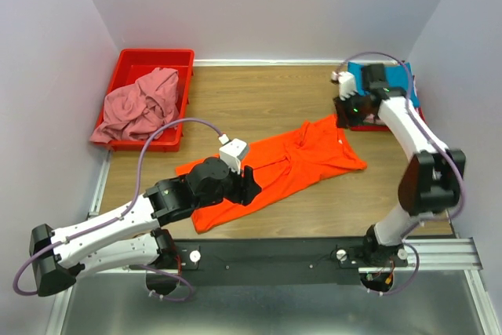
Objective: Fold and stack the t-shirts
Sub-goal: Fold the tshirt
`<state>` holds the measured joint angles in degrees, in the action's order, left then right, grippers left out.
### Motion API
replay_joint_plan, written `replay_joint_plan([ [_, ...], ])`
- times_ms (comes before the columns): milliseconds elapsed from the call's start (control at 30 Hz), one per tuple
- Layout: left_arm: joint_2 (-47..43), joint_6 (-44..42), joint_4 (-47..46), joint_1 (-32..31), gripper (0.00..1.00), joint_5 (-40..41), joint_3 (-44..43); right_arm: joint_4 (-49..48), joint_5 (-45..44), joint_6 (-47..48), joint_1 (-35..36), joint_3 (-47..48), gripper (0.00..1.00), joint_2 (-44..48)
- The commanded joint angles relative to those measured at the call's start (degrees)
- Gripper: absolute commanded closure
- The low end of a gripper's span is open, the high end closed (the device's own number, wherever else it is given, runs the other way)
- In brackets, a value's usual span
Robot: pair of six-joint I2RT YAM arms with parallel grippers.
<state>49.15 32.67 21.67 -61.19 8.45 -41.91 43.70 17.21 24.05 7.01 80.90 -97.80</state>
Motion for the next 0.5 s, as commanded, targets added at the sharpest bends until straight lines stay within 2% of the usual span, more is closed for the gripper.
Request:
replay_joint_plan([
  [0, 1.91, -0.23, -3.38, 0.54, 0.36, -3.42, 2.0, 1.47, 1.85, 2.13, -9.18, -11.27, 0.71, 9.7],
  [100, 6.29, 0.29, -6.37, 0.54, 0.36, -9.12, 3.58, 1.91, 1.6, 4.59, -13.68, -19.69, 0.67, 14.55],
  [200, 11.22, 0.38, -8.05, 0.37, 0.36, -13.19, 4.2, 1.83, 2.03, 5.21, -15.09, -23.07, 0.63, 15.8],
  [300, 19.2, -0.14, -6.65, 0.02, 0.36, -11.8, 3.33, 1.74, 3.79, 5.21, -15.88, -23.86, 0.59, 14.22],
  [467, 26.08, -1.29, -2.43, -0.95, 0.36, -6.17, -0.1, 1.82, 4.85, 5.56, -16.94, -22.72, 0.56, 10.18],
])
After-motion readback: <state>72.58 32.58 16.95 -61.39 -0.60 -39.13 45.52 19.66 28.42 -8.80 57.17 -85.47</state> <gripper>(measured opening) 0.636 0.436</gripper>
